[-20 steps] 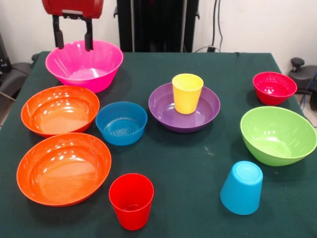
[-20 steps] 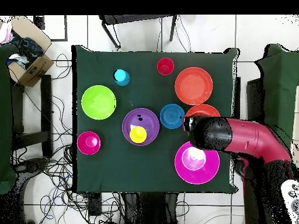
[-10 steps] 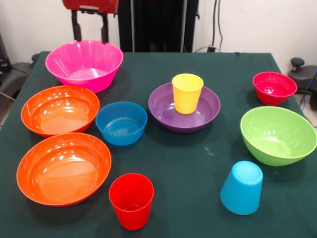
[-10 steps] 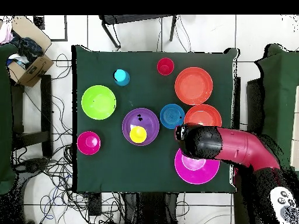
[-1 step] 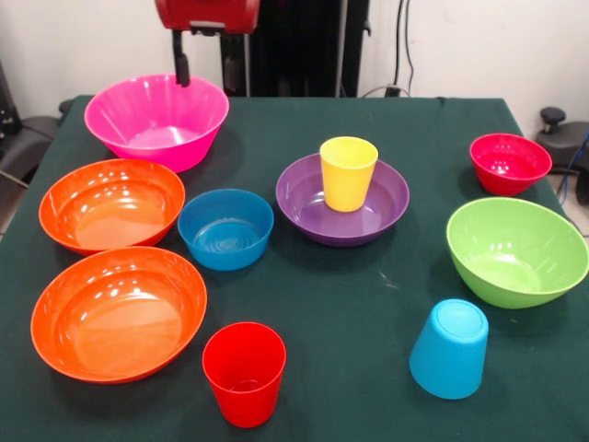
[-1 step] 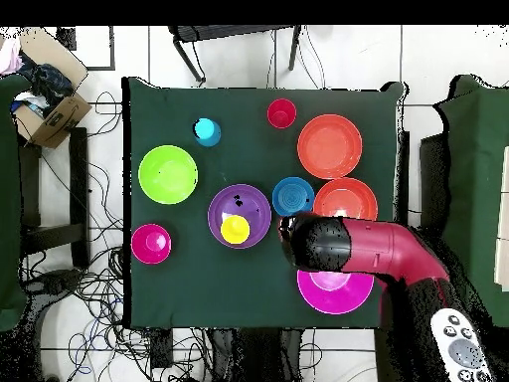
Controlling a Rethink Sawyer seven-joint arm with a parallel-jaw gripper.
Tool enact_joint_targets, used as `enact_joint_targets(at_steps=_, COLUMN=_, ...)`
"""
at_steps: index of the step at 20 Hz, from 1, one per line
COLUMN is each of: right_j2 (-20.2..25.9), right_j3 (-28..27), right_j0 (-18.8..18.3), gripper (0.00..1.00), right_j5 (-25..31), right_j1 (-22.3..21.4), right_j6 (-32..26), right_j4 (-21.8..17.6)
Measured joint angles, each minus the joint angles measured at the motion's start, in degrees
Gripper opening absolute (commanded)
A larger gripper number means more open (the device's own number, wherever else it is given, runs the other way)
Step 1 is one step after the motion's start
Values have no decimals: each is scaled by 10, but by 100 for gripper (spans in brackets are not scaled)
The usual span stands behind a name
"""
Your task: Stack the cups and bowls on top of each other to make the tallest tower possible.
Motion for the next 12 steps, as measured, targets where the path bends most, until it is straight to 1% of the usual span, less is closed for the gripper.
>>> enact_joint_targets(at_steps=9, right_j2=-3, right_j3=2, right_j0=11, gripper=100, right_j5=-4, right_j1=2, right_j6=0, right_j4=0)
enact_joint_targets(at_steps=12, right_j2=-11, right_j3=2, right_j0=17, gripper=100, right_j5=-4, right_j1=2, right_j6=0, right_j4=0)
